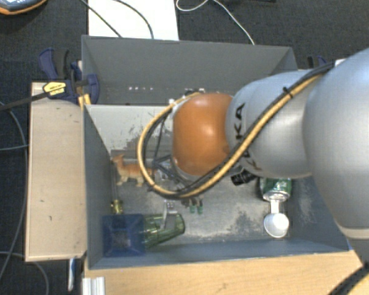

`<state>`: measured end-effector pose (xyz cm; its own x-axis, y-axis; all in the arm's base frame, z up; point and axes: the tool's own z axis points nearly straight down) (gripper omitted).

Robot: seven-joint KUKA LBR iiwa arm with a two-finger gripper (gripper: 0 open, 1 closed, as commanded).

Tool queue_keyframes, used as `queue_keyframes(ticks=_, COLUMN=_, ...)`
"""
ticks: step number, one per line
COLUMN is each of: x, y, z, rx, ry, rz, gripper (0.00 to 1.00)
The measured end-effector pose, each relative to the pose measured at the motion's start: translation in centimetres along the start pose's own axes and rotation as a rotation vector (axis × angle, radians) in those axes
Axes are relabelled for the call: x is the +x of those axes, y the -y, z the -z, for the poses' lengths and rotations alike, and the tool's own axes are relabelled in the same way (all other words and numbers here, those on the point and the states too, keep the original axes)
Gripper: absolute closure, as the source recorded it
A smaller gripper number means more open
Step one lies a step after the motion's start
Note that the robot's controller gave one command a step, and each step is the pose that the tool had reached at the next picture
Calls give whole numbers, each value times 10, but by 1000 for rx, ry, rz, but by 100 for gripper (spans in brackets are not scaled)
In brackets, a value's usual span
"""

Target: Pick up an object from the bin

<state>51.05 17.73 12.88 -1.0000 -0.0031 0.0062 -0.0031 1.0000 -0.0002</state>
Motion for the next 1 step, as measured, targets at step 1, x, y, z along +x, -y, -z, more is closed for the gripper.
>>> queue_keyframes(ticks=1, x=-2, y=1, z=5, rx=-2, ry=8, rz=-7, gripper=0)
